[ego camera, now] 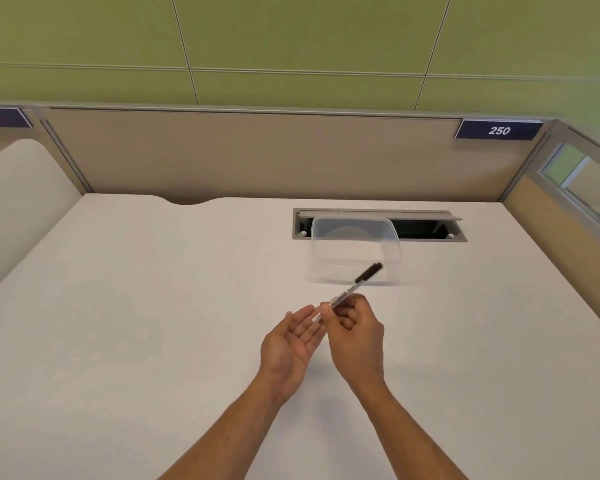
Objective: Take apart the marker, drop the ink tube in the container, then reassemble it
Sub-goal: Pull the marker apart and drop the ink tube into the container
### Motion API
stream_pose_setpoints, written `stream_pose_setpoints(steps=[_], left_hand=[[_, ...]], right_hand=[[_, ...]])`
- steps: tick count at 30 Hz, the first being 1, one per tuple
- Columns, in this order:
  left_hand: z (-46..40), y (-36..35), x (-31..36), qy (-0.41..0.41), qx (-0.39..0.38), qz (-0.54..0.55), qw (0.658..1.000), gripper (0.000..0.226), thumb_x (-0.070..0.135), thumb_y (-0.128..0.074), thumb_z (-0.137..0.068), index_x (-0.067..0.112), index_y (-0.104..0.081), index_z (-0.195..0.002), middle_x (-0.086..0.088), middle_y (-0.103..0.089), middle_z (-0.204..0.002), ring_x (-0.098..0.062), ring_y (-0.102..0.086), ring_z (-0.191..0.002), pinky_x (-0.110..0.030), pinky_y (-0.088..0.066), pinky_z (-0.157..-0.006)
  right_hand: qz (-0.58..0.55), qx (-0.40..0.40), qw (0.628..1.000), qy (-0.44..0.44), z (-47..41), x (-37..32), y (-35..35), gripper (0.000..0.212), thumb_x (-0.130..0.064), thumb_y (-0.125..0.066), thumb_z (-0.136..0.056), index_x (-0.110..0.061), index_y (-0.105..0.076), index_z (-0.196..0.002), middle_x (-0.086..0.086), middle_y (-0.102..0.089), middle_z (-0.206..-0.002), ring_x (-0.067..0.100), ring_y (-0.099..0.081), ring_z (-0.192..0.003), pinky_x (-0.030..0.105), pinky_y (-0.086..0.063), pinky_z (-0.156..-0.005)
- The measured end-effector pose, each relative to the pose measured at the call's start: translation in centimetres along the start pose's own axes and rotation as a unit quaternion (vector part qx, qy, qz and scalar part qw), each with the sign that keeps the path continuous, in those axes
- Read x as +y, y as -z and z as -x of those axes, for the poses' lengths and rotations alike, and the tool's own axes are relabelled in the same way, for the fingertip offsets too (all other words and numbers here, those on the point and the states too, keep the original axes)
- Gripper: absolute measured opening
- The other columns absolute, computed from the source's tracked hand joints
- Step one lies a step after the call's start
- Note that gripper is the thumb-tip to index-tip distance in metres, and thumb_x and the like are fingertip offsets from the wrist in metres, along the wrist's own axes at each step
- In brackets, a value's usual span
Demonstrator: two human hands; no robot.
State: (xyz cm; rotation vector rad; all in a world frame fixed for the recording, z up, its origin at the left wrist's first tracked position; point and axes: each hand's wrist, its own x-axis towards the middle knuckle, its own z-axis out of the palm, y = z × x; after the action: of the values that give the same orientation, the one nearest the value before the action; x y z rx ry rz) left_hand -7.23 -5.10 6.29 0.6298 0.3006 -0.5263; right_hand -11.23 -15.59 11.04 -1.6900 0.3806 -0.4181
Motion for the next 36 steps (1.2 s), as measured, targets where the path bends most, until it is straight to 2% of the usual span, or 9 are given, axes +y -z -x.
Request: stream_pose_setpoints(steps=[4, 7, 11, 13, 17, 23, 28, 33, 36], left_hand=[[0.1, 0.0, -0.2, 0.002, 0.002, 0.005, 1.0, 0.043, 0.023, -0.03, -0.104, -0.01, -0.05, -0.125, -0.028, -0.06, -0.123, -0.037, -0.059, -0.114, -0.044, -0.041, -0.102], [0.0, 0.3, 0.0, -0.011, 0.015, -0.024, 1.0, 0.042, 0.023, -0.033, -0.104, -0.009, -0.054, -0.121, -0.026, -0.062, -0.12, -0.035, -0.061, -0.112, -0.044, -0.043, -0.101], [-0.3, 1.6, 0.3, -0.081, 0.064, -0.208, 0.973, 0.033, 0.024, -0.04, -0.103, 0.003, -0.064, -0.112, -0.015, -0.068, -0.116, -0.021, -0.064, -0.109, -0.039, -0.045, -0.1], [-0.3, 2.4, 0.6, -0.137, 0.071, -0.346, 0.925, 0.028, 0.027, -0.045, -0.101, 0.014, -0.068, -0.109, -0.003, -0.069, -0.115, -0.012, -0.063, -0.109, -0.033, -0.045, -0.1], [-0.5, 5.0, 1.6, -0.21, 0.093, -0.567, 0.791, 0.024, 0.029, -0.051, -0.098, 0.022, -0.066, -0.116, 0.011, -0.063, -0.121, -0.002, -0.053, -0.114, -0.008, -0.036, -0.091], [-1.1, 10.1, 2.4, -0.247, 0.096, -0.755, 0.6, 0.037, 0.03, -0.04, -0.099, 0.012, -0.062, -0.123, -0.004, -0.058, -0.133, -0.022, -0.045, -0.13, -0.035, -0.027, -0.111], [-0.6, 11.0, 2.8, -0.257, 0.07, -0.795, 0.546, 0.047, 0.034, -0.031, -0.097, 0.013, -0.056, -0.131, -0.001, -0.051, -0.141, -0.014, -0.035, -0.137, -0.028, -0.015, -0.114], [-0.9, 12.3, 3.7, -0.261, 0.054, -0.837, 0.478, 0.053, 0.038, -0.025, -0.097, 0.013, -0.058, -0.13, 0.0, -0.053, -0.139, -0.014, -0.042, -0.133, -0.022, -0.018, -0.11], [-1.0, 12.9, 4.1, -0.257, 0.062, -0.85, 0.456, 0.052, 0.033, -0.027, -0.095, 0.008, -0.06, -0.126, -0.005, -0.058, -0.134, -0.021, -0.049, -0.127, -0.027, -0.021, -0.108]], right_hand=[[0.008, -0.003, 1.0, -0.016, -0.1, 0.3, 0.2, 0.009, -0.017, -0.069, -0.09, -0.016, -0.06, -0.093, -0.002, -0.073, -0.084, 0.004, -0.072, -0.074, 0.011, -0.053, -0.066], [-0.027, 0.006, 0.998, -0.054, -0.4, 0.9, 0.4, 0.012, -0.017, -0.069, -0.09, -0.012, -0.06, -0.094, 0.004, -0.075, -0.083, 0.009, -0.074, -0.074, 0.018, -0.056, -0.071], [-0.062, 0.018, 0.991, -0.113, -0.6, 2.4, 1.1, 0.015, -0.016, -0.069, -0.09, -0.011, -0.056, -0.097, 0.005, -0.078, -0.083, 0.017, -0.077, -0.074, 0.03, -0.056, -0.078], [-0.054, 0.018, 0.991, -0.124, -0.6, 3.1, 1.3, 0.017, -0.015, -0.068, -0.09, -0.012, -0.055, -0.099, 0.004, -0.078, -0.083, 0.017, -0.077, -0.073, 0.029, -0.055, -0.077], [-0.013, -0.003, 0.992, -0.124, -0.5, 4.5, 1.1, 0.015, -0.015, -0.068, -0.09, -0.015, -0.055, -0.095, 0.003, -0.078, -0.081, 0.016, -0.076, -0.073, 0.028, -0.054, -0.075], [0.034, -0.02, 0.992, -0.121, -0.4, 6.1, 0.5, 0.011, -0.016, -0.067, -0.09, -0.018, -0.056, -0.09, 0.0, -0.077, -0.081, 0.012, -0.075, -0.076, 0.021, -0.051, -0.068], [0.105, -0.052, 0.988, -0.098, -0.1, 7.6, -0.1, 0.012, -0.017, -0.068, -0.09, -0.019, -0.056, -0.088, -0.004, -0.073, -0.083, 0.008, -0.071, -0.081, 0.016, -0.05, -0.068], [0.125, -0.052, 0.987, -0.084, 0.0, 8.4, 0.0, 0.023, -0.016, -0.067, -0.09, -0.031, -0.052, -0.081, -0.002, -0.073, -0.088, 0.008, -0.072, -0.083, 0.011, -0.05, -0.068], [0.123, -0.048, 0.988, -0.077, -0.2, 8.5, 0.2, 0.026, -0.015, -0.067, -0.091, -0.032, -0.05, -0.08, -0.003, -0.074, -0.086, 0.006, -0.072, -0.081, 0.006, -0.049, -0.066]])
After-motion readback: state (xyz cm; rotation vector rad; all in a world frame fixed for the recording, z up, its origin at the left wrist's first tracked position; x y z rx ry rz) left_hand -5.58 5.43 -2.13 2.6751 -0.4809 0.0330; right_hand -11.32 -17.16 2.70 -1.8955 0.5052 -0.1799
